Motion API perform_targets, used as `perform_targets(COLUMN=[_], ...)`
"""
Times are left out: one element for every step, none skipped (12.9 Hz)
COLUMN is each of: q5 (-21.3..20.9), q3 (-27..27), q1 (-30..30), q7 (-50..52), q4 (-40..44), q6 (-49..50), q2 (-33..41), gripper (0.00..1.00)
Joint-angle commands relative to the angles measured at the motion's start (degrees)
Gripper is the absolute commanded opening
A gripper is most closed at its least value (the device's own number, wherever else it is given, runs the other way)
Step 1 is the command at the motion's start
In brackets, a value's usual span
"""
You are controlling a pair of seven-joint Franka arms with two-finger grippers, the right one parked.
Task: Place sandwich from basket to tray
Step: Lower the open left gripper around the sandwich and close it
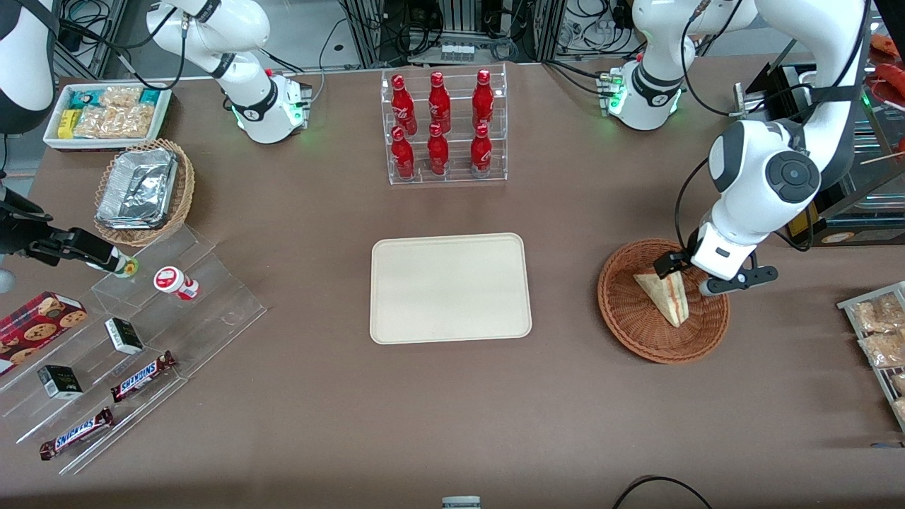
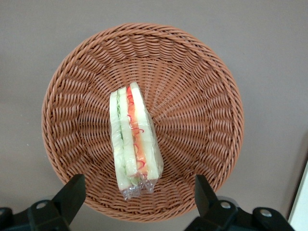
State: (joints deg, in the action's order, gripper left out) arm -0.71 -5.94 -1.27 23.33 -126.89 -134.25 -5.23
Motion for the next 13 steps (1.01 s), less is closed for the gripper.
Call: perform_targets(q5=[-0.43, -0.43, -0.35, -0.35, -0.35, -0.35, -0.35, -0.35, -0.35, -0.35, -0.35, -0.35, -0.17], q3=[-0.21, -0.21, -0.13, -0.21, -0.21, -0.21, -0.13, -0.13, -0.21, -0.21, -0.21, -0.21, -0.21], q1=[0.39, 0.39, 0.48, 0.48, 0.48, 0.48, 0.48, 0.65, 1.96, 2.24, 2.24, 2.24, 2.24], q7=[5.66, 6.28, 8.98, 10.84, 11.20, 11.21, 11.29, 11.30, 11.30, 11.30, 11.30, 11.30, 11.47], q4=[-2.91, -3.97, -4.50, -4.51, -4.51, -4.51, -4.42, -4.33, -4.42, -4.33, -4.33, -4.33, -4.24], q6=[-4.16, -5.92, -6.72, -7.16, -7.25, -7.43, -7.43, -7.69, -8.22, -8.57, -9.27, -9.71, -9.98], q2=[0.39, 0.57, 0.39, 0.13, -0.31, -0.83, -1.62, -2.15, -2.94, -3.64, -4.43, -4.96, -5.93], gripper=[1.00, 1.00, 1.00, 1.00, 1.00, 1.00, 1.00, 1.00, 1.00, 1.00, 1.00, 1.00, 1.00])
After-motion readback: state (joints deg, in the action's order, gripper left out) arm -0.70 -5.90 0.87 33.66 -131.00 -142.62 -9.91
